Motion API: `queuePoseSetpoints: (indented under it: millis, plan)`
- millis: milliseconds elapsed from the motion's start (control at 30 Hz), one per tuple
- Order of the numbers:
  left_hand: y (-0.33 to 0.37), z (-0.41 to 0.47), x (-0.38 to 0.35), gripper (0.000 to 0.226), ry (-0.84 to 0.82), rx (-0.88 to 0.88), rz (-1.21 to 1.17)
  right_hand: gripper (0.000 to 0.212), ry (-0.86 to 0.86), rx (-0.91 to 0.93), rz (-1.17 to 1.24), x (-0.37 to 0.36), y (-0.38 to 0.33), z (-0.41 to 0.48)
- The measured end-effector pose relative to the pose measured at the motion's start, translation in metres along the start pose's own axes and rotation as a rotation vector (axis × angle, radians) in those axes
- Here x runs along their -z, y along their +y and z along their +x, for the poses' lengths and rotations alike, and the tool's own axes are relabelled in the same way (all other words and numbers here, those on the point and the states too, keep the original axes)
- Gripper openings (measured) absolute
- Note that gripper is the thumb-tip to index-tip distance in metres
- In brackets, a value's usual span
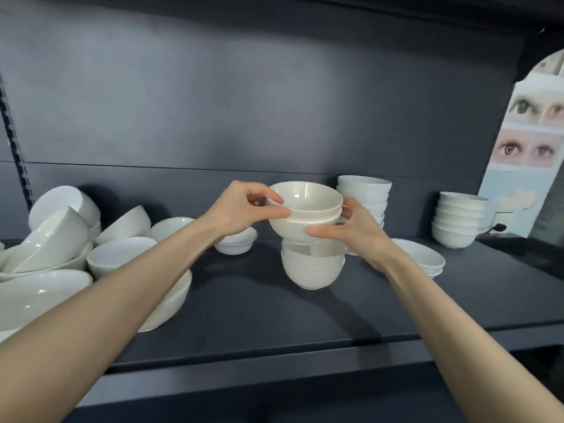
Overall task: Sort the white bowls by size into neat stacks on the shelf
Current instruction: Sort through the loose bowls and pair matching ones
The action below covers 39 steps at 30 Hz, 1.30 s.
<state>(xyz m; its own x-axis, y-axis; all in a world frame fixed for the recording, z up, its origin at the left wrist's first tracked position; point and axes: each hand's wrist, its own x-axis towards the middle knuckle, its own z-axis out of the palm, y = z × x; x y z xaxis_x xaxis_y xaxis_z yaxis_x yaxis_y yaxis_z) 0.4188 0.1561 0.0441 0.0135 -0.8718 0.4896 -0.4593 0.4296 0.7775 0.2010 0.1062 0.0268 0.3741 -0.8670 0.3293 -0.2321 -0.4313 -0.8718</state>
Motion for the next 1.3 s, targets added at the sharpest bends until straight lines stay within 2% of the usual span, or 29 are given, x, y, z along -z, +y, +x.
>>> queuePoseSetpoints:
  millis: [67, 300, 633, 733, 833, 900, 967, 1067, 1100, 1167, 1300]
  plan:
    - [-0.001, 0.004, -0.015, 0.017, -0.01, 0.009, 0.012, 0.064, -0.021, -0.016, 0.012, 0.014, 0.007, -0.002]
    - [-0.009, 0.009, -0.052, 0.018, 0.025, 0.101, 0.076, 0.072, -0.1, -0.076, 0.081, 0.036, 0.043, 0.004]
    - [-0.019, -0.003, -0.064, 0.024, 0.098, 0.201, 0.118, 0.044, -0.21, 0.003, 0.111, 0.029, 0.078, 0.021]
    - [-0.019, -0.004, -0.065, 0.036, 0.093, 0.231, 0.118, 0.052, -0.24, 0.019, 0.122, 0.029, 0.083, 0.022]
    - [-0.02, -0.006, -0.066, 0.048, 0.049, 0.27, 0.086, 0.087, -0.267, 0.003, 0.123, 0.03, 0.089, 0.023]
    - [-0.021, -0.007, -0.069, 0.057, 0.032, 0.289, 0.057, 0.097, -0.291, 0.01, 0.125, 0.03, 0.094, 0.021]
    - [-0.019, -0.007, -0.075, 0.068, 0.03, 0.302, 0.044, 0.102, -0.302, 0.008, 0.154, 0.028, 0.098, 0.019]
    - [-0.024, -0.002, -0.082, 0.116, 0.002, 0.325, 0.003, 0.097, -0.315, 0.027, 0.166, 0.022, 0.102, 0.017]
    - [-0.025, -0.001, -0.083, 0.124, 0.01, 0.335, -0.011, 0.09, -0.317, 0.036, 0.177, 0.021, 0.102, 0.017]
    - [-0.028, 0.0, -0.085, 0.126, 0.047, 0.337, -0.032, 0.083, -0.309, 0.039, 0.206, 0.019, 0.105, 0.017]
    - [-0.032, -0.001, -0.09, 0.11, 0.125, 0.317, -0.059, 0.091, -0.264, 0.013, 0.222, 0.017, 0.111, 0.018]
